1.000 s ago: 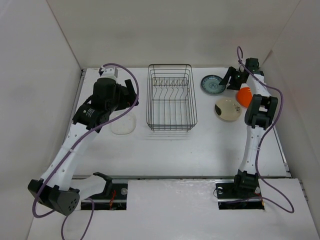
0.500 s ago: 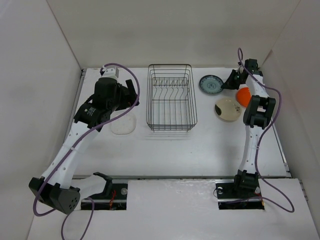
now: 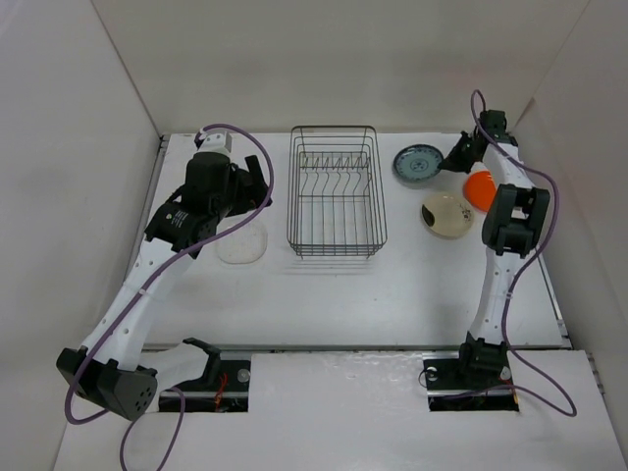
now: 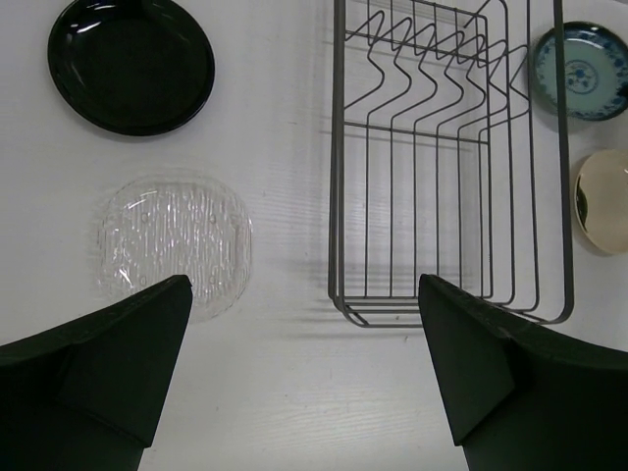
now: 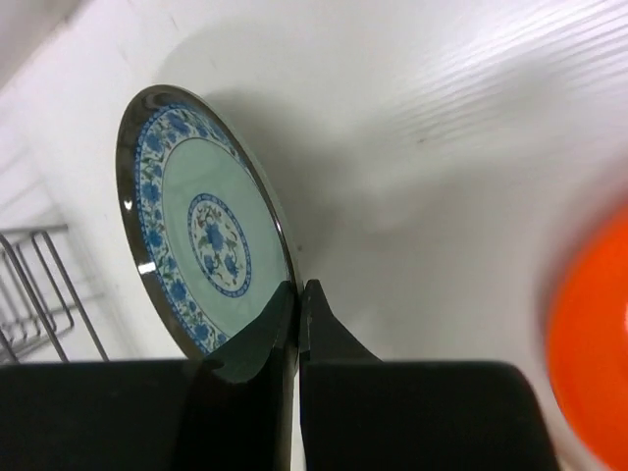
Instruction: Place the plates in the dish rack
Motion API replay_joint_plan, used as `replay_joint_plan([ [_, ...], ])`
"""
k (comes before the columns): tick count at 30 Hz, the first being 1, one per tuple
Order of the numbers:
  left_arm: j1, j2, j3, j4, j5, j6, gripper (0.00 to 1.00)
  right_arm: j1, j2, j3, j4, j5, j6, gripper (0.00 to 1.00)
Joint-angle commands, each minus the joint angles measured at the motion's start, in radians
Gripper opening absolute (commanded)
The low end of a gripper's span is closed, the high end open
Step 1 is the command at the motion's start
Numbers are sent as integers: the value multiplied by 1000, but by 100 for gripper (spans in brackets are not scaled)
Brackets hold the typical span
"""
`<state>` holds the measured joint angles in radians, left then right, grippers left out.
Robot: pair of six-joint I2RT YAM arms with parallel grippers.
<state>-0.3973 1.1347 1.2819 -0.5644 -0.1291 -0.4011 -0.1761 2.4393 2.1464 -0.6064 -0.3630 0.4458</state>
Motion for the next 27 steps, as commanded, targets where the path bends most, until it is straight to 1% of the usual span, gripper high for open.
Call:
replay_joint_plan([
  [1,11,-18,-9,37,-55,-8,100,110,-273,24,22,410,25,0],
  [2,11,-18,-9,37,-66,-8,100,134,-313,24,5,505,25,0],
  [3,11,-18,-9,37,-78,-19,100,157,-377,33,-50,600,25,0],
  [4,11,-18,-18,46,-87,-31,100,180,-403,44,-79,771,13,0],
  [5,11,-6,-18,46,-101,-31,100,231,-419,61,-113,848,13,0],
  [6,11,-6,-27,46,-101,-31,100,257,-428,120,-200,904,-1,0],
  [7,11,8,-27,46,-110,-44,100,283,-439,144,-234,945,-18,0],
  [8,11,22,-27,46,-110,-44,100,344,-439,167,-268,1029,-30,0],
  [11,20,33,-27,37,-122,-62,100,446,-430,233,-377,1194,-54,0],
  [12,20,33,-18,37,-132,-62,100,496,-430,250,-404,1254,-55,0],
  [14,20,33,-18,26,-141,-71,100,535,-398,294,-472,1286,-55,0],
  [15,20,33,-18,14,-141,-82,100,573,-398,305,-486,1321,-55,0],
  [18,20,23,-38,3,-141,-82,100,621,-367,334,-518,1361,-64,0],
  [21,29,13,-38,-6,-150,-91,100,665,-315,378,-527,1362,-64,0],
  [23,29,-1,-38,-15,-150,-91,100,691,-292,379,-538,1362,-64,0],
  [27,29,-19,-47,-15,-159,-91,100,702,-247,379,-538,1331,-64,0],
])
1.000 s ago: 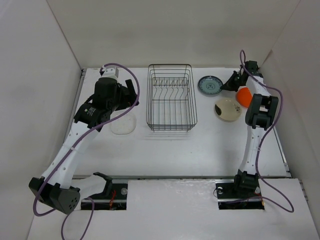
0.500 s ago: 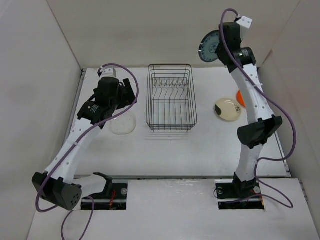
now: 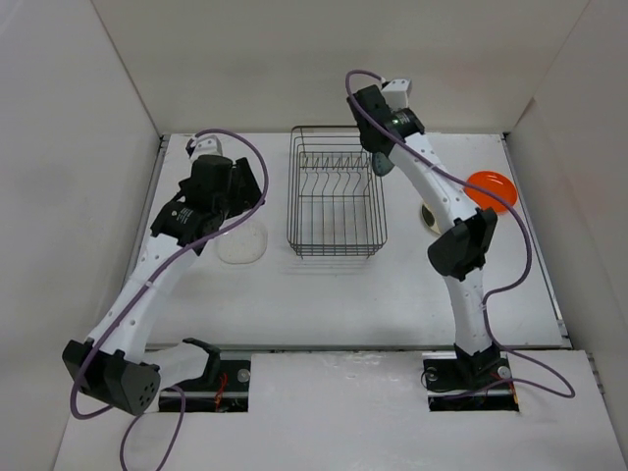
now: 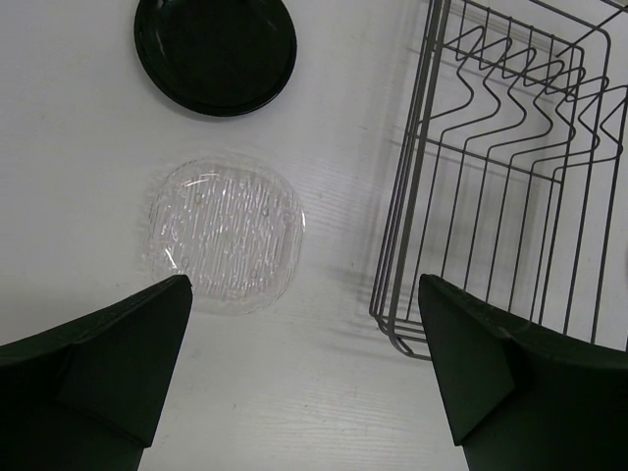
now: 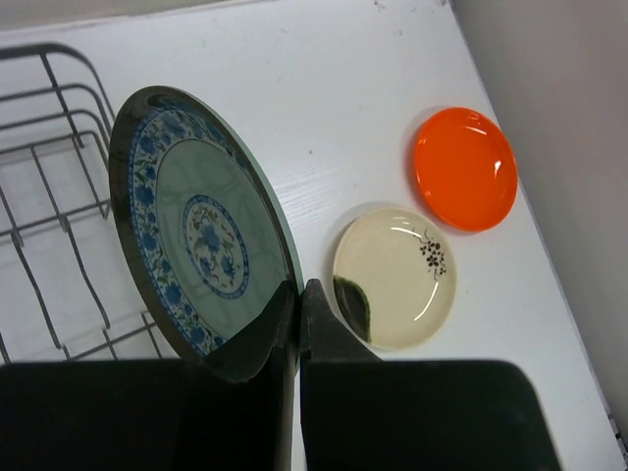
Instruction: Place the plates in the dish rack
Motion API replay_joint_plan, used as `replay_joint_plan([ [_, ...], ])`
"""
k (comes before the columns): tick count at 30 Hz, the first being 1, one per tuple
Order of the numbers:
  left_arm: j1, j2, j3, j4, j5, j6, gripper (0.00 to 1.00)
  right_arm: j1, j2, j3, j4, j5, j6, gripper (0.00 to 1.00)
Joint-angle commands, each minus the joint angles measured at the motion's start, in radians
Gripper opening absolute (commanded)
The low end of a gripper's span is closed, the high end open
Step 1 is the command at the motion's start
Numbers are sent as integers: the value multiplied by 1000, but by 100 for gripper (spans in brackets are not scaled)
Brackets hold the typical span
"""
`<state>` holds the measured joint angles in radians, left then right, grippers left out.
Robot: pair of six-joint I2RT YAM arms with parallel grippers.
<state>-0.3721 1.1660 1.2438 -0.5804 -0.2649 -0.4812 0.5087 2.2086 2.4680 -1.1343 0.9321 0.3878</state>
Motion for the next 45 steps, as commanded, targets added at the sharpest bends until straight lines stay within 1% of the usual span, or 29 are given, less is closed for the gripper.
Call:
replay_joint_plan([
  [1,13,-51,-9,1,-23,-11,100,30,-3,57,-10,36,-6,0],
  [6,22,-60,-27,1,-23,-11,100,39,19,48,13,14,-6,0],
  [17,32,-69,-46,1,-13,-2,100,39,74,57,45,24,-24,0],
  [22,32,-69,-55,1,-13,-2,100,39,102,48,79,24,-24,0],
  [28,32,-69,-64,10,-4,7,100,50,120,11,166,5,-44,0],
  [29,32,-69,-64,10,-4,7,100,50,120,-3,177,5,-55,2],
  [30,32,-69,-64,10,-4,7,100,60,120,-3,177,5,-55,12],
  [33,32,-69,-64,19,-4,7,100,60,129,-3,212,-7,-66,28],
  [36,32,-69,-73,19,6,7,100,70,149,-3,225,-7,-85,28],
  [37,32,-69,-73,19,6,7,100,70,149,8,225,-7,-86,39],
  [39,32,-69,-73,19,6,7,100,70,136,8,225,-7,-86,44],
  [40,32,-69,-73,19,6,7,100,70,122,-3,225,11,-86,61],
  [41,32,-69,-73,28,6,7,100,80,103,-17,237,11,-86,67],
  [42,32,-69,-73,28,6,7,100,80,79,-53,237,20,-75,74],
  [43,32,-60,-73,28,18,7,100,80,12,-85,237,20,-29,82],
  [44,32,-60,-73,37,18,7,100,41,-37,-131,237,-33,-3,88],
  [45,32,-60,-73,37,30,7,100,13,-94,-290,302,-77,22,88],
])
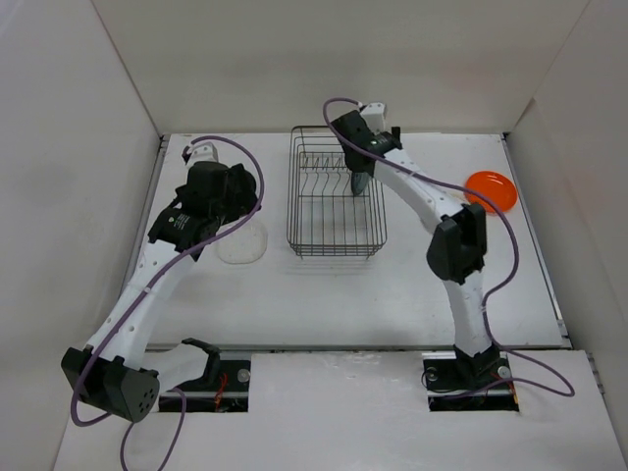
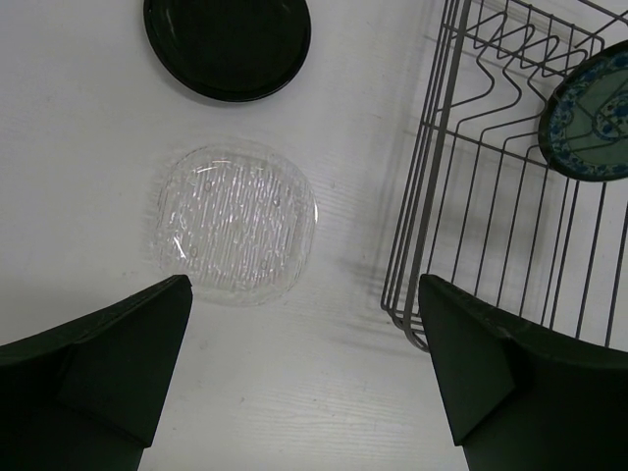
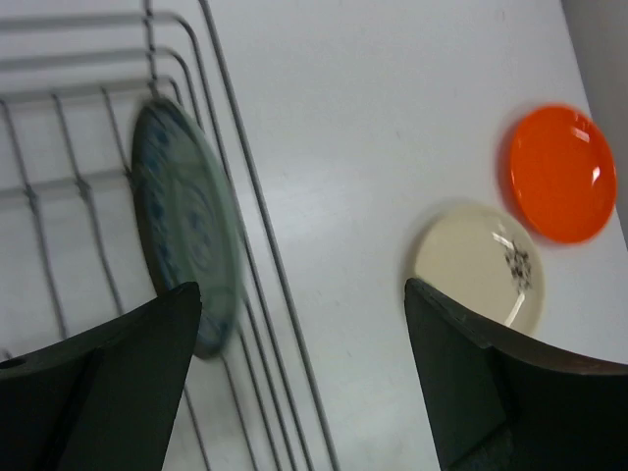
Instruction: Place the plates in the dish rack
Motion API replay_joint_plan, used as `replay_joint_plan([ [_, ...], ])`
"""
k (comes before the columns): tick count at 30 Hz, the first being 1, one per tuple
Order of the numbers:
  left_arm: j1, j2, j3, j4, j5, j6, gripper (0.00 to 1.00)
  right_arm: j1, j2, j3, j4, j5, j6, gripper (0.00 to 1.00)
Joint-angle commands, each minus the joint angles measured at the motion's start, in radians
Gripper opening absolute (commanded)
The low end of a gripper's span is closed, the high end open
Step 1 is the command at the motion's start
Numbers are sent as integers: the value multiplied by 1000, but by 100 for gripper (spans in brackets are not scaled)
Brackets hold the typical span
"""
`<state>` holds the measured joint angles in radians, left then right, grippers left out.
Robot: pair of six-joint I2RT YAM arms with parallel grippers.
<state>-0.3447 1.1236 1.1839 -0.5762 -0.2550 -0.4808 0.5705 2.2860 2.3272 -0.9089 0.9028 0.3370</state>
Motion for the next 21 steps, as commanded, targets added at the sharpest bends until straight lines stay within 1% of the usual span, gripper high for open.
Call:
replay_joint_plan([
  [1,4,-18,-13,33,29,7,100,-81,-319,-267,150,-111,89,89],
  [2,4,-18,-13,57,54,7,100,-119,-406,-404,245,-269,89,92],
  [3,4,-18,-23,70,72,7,100,-214,-492,-539,342,-366,89,92],
  [4,4,-18,-23,84,92,7,100,-271,-651,-791,511,-466,127,94],
  [5,4,-18,-36,99,130,7,100,-335,-724,-909,586,-561,160,94],
  [6,4,-18,-49,123,144,7,100,-465,-791,-1022,657,-719,195,94],
  [7,4,-18,-49,133,157,7,100,-528,-853,-1233,779,-781,238,94],
  [8,4,-18,-49,144,166,7,100,-582,-955,-1337,844,-835,340,94],
  [9,13,-4,-61,157,166,7,100,-630,-997,-1427,908,-948,376,94],
  [10,13,13,-61,157,175,7,100,-687,-1028,-1501,953,-962,398,94],
  [11,13,24,-61,157,175,7,100,-687,-1077,-1588,967,-941,398,94],
  [12,13,44,-61,157,197,7,100,-687,-1091,-1617,967,-897,398,94],
  [13,22,53,-61,157,209,7,100,-717,-1091,-1638,967,-897,398,94],
  [15,23,62,-61,170,235,7,100,-767,-1076,-1681,967,-948,398,94],
  [16,23,62,-61,179,247,7,100,-788,-1057,-1681,984,-1016,398,93],
  [17,23,62,-61,188,258,7,100,-817,-1039,-1692,993,-1042,398,91],
  [18,23,62,-61,188,258,7,100,-828,-998,-1692,1024,-1062,387,91],
  [21,41,35,-70,188,258,16,100,-853,-942,-1681,1047,-1071,373,90],
])
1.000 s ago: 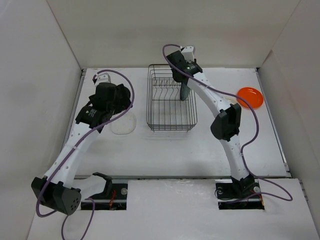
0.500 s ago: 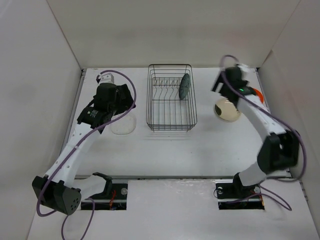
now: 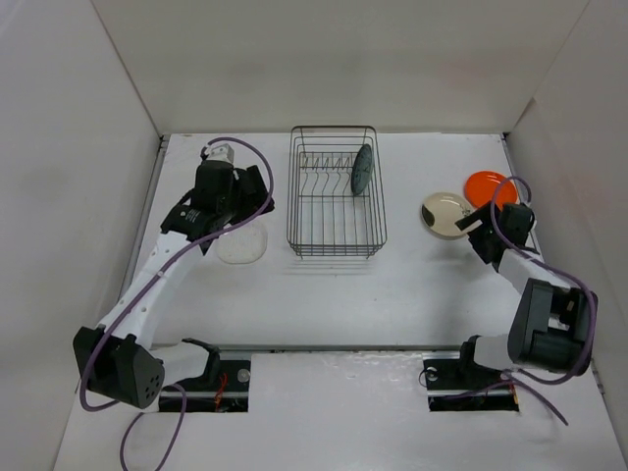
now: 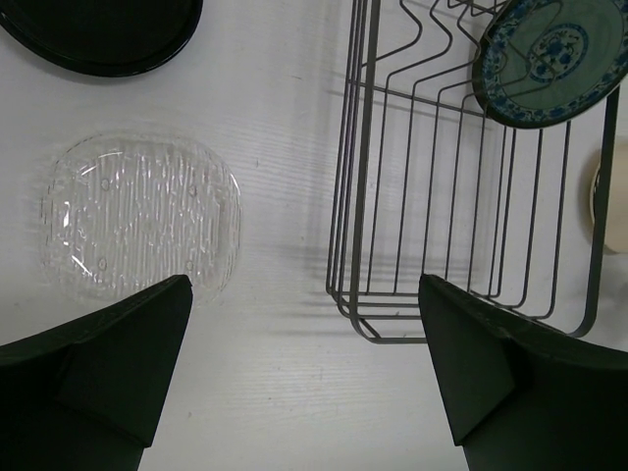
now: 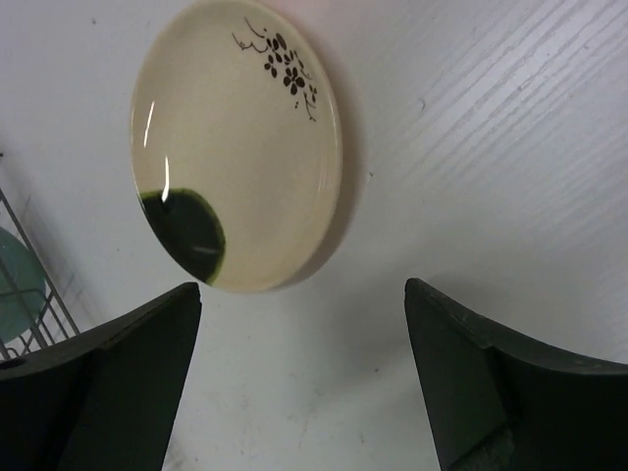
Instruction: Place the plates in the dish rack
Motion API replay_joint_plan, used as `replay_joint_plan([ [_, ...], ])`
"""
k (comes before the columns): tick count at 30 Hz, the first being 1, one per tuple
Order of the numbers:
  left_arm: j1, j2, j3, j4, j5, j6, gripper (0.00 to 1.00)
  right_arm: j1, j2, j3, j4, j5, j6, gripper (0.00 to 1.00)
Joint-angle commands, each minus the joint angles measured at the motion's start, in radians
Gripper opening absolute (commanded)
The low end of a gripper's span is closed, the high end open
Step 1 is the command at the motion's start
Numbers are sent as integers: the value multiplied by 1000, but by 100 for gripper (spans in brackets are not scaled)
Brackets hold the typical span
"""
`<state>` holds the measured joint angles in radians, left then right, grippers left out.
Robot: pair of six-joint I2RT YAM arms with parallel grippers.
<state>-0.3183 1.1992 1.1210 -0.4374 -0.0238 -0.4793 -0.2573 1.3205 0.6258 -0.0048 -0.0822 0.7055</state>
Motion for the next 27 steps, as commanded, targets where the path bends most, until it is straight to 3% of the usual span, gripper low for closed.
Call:
replay_joint_plan([
  [1,15,-50,-7,49,27,15,100,-25,58,20,143,-87,-4,88],
  [5,15,-82,-7,58,-7,24,100,-34,155,86,154,-105,-14,81],
  [12,15,-92,2,40,-57,15,100,-34,328,192,141,-105,-17,61],
  [19,24,-101,11,31,-87,15,100,-34,374,285,-10,-87,-8,45],
  [24,73,-90,11,31,-67,15,100,-34,410,350,-107,-65,2,3],
  [27,82,-90,2,40,-57,15,100,-34,419,364,-127,-65,-8,0],
])
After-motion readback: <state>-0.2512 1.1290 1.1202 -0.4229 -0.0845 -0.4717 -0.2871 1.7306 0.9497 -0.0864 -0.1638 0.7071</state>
